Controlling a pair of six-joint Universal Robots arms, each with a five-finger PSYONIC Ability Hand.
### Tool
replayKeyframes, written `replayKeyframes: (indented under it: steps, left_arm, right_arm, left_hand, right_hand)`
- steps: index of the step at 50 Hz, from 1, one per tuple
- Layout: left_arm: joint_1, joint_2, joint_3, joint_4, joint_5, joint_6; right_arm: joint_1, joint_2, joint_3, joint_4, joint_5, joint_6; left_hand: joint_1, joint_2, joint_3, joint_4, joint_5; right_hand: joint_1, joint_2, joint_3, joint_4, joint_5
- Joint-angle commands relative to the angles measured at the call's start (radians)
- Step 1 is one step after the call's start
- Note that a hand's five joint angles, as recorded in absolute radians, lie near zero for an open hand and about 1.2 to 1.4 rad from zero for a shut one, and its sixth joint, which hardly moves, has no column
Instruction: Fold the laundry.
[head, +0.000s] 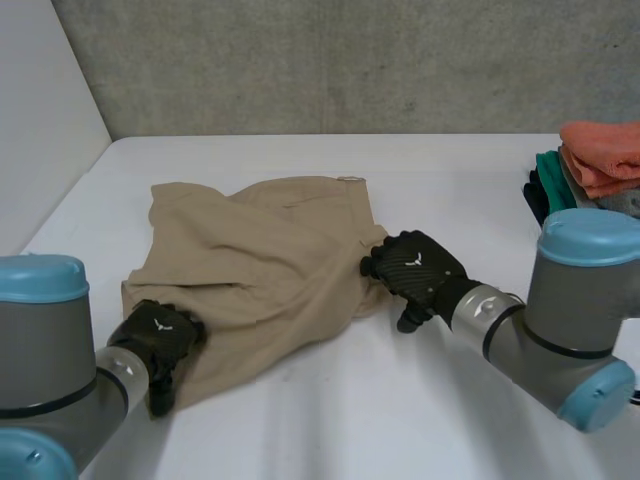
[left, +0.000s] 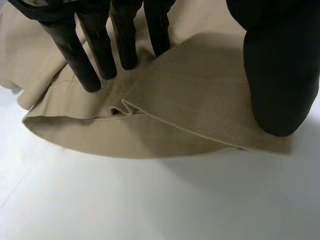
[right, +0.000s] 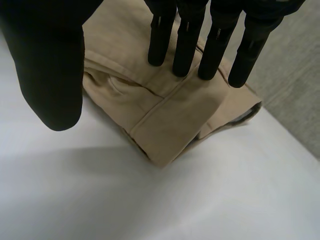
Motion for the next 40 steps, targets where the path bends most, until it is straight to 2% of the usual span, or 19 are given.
replayKeyframes:
  steps: [1,3,4,7,10,14,17,22,26,27,30,31,38,40]
  left_arm:
    - [0.013,-0.051,0.037,0.062,-0.023,0.01]
    - [0.015,-0.053,0.042,0.071,-0.023,0.008]
    - [0.016,-0.051,0.045,0.078,-0.022,0.007]
    - [0.018,-0.05,0.048,0.078,-0.019,0.002]
    - [0.019,-0.042,0.056,0.076,-0.006,-0.009]
    - [0.019,-0.008,0.065,0.071,0.003,-0.03]
    - [0.013,0.035,0.077,0.061,0.011,-0.053]
    - [0.01,0.104,0.111,0.015,0.027,-0.082]
    - [0.009,0.171,0.16,-0.063,0.052,-0.104]
    - [0.007,0.2,0.184,-0.098,0.064,-0.113]
    - [0.002,0.242,0.226,-0.158,0.083,-0.127]
    - [-0.001,0.269,0.256,-0.2,0.096,-0.141]
    - [-0.042,0.331,0.353,-0.346,0.156,-0.234]
    - [-0.053,0.331,0.361,-0.373,0.159,-0.253]
  right_arm:
    - [0.037,0.068,-0.041,-0.111,0.057,-0.005]
    - [0.041,0.086,-0.048,-0.135,0.069,-0.006]
    - [0.049,0.103,-0.056,-0.16,0.08,-0.009]
    - [0.057,0.128,-0.061,-0.192,0.094,-0.012]
    - [0.066,0.157,-0.073,-0.232,0.108,-0.02]
    - [0.072,0.172,-0.084,-0.273,0.135,-0.016]
    - [0.072,0.171,-0.096,-0.292,0.151,-0.011]
    - [0.066,0.145,-0.114,-0.251,0.165,0.011]
    - [0.035,0.057,-0.117,-0.088,0.158,0.027]
    - [0.008,-0.004,-0.122,0.003,0.152,0.021]
    - [-0.038,-0.104,-0.134,0.136,0.134,-0.005]
    - [-0.07,-0.168,-0.147,0.23,0.12,-0.04]
    - [-0.183,-0.384,-0.183,0.711,0.036,-0.184]
    - [-0.18,-0.406,-0.176,0.724,0.02,-0.187]
  left_hand:
    - [0.37,0.378,0.379,0.382,0.379]
    - [0.493,0.501,0.502,0.505,0.502]
    - [0.642,0.65,0.65,0.654,0.651]
    - [0.787,0.795,0.795,0.799,0.796]
    - [1.027,1.035,1.036,1.039,1.036]
    - [1.028,1.035,1.036,1.04,1.037]
    - [1.028,1.035,1.036,1.04,1.037]
    - [1.028,1.035,1.036,1.04,1.037]
    - [1.028,1.035,1.036,1.04,1.037]
    - [1.028,1.035,1.036,1.04,1.037]
    - [1.028,1.035,1.036,1.04,1.037]
    - [1.028,1.035,1.036,1.04,1.037]
    - [1.028,1.035,1.036,1.04,1.037]
    - [1.028,1.035,1.036,1.04,1.037]
  right_hand:
    - [0.113,0.119,0.114,0.109,0.103]
    - [0.139,0.145,0.14,0.136,0.129]
    - [0.151,0.157,0.152,0.147,0.141]
    - [0.157,0.163,0.158,0.153,0.147]
    - [0.23,0.236,0.231,0.226,0.22]
    - [0.421,0.427,0.422,0.417,0.411]
    - [0.896,0.902,0.897,0.892,0.886]
    - [0.897,0.903,0.898,0.893,0.887]
    - [0.897,0.903,0.898,0.893,0.887]
    - [0.897,0.903,0.898,0.893,0.887]
    - [0.897,0.903,0.898,0.893,0.887]
    - [0.897,0.903,0.898,0.893,0.887]
    - [0.897,0.903,0.898,0.893,0.887]
    - [0.897,0.903,0.898,0.893,0.887]
